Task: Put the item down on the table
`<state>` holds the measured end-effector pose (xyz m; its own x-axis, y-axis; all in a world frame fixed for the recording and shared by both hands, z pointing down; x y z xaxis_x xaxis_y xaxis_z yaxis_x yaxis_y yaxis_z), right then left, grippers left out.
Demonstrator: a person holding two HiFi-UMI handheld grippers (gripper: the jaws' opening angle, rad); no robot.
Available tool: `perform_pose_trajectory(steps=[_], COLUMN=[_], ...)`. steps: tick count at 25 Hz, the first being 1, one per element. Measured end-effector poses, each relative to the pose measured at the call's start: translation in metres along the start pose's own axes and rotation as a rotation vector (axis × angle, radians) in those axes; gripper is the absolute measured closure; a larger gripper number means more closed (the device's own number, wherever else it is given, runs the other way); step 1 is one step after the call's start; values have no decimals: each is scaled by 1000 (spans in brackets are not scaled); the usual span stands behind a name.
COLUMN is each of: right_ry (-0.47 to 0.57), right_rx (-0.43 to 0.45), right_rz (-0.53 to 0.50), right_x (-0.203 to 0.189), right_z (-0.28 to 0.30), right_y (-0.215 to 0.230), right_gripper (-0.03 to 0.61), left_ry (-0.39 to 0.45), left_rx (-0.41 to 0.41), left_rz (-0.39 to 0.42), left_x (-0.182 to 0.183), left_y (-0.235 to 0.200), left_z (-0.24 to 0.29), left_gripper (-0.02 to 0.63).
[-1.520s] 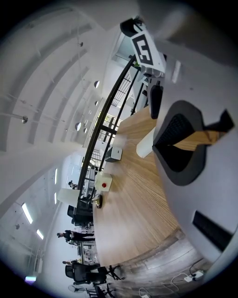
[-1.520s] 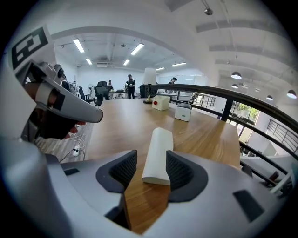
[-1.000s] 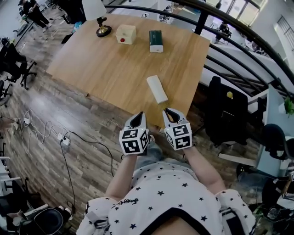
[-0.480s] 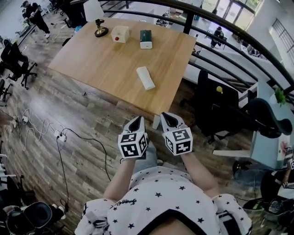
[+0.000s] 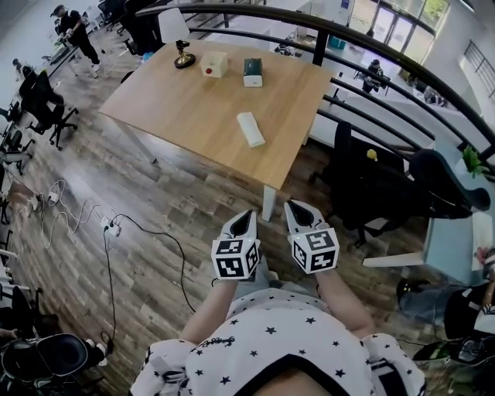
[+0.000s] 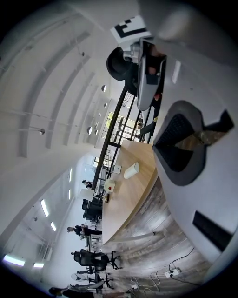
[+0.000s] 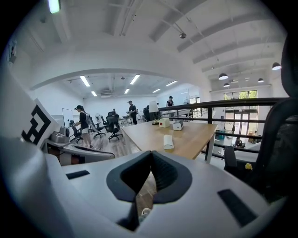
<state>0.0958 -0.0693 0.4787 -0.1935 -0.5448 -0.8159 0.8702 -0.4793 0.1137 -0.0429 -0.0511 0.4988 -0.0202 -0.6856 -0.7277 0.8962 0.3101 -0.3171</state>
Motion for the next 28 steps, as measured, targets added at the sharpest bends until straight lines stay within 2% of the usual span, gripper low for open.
perform_pose_trajectory(steps=[8,28], right_ry=[46,86], right_rx=[9,32], right_rz=[25,28], right_x=[-11,-7], right_z=[-27,-36], right_y=[-7,-11], right_gripper=[583,584], left_ry=[28,28], left_rx=[2,14], left_rz=[8,30], left_x=[-18,-12], left_y=[14,17], left_z=[-21,-25], left_gripper=[603,603])
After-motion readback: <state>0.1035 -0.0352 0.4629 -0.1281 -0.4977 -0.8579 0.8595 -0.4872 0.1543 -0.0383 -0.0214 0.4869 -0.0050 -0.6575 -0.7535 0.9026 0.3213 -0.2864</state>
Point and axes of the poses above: the fingertips, and each gripper's own axes: z forward along the fingers, y to its right, x out of its top, the point moved 5 cm from there along -z, backward along the fingers, and after that the axes turned 14 degrees about -y, right-handed, at the moved point
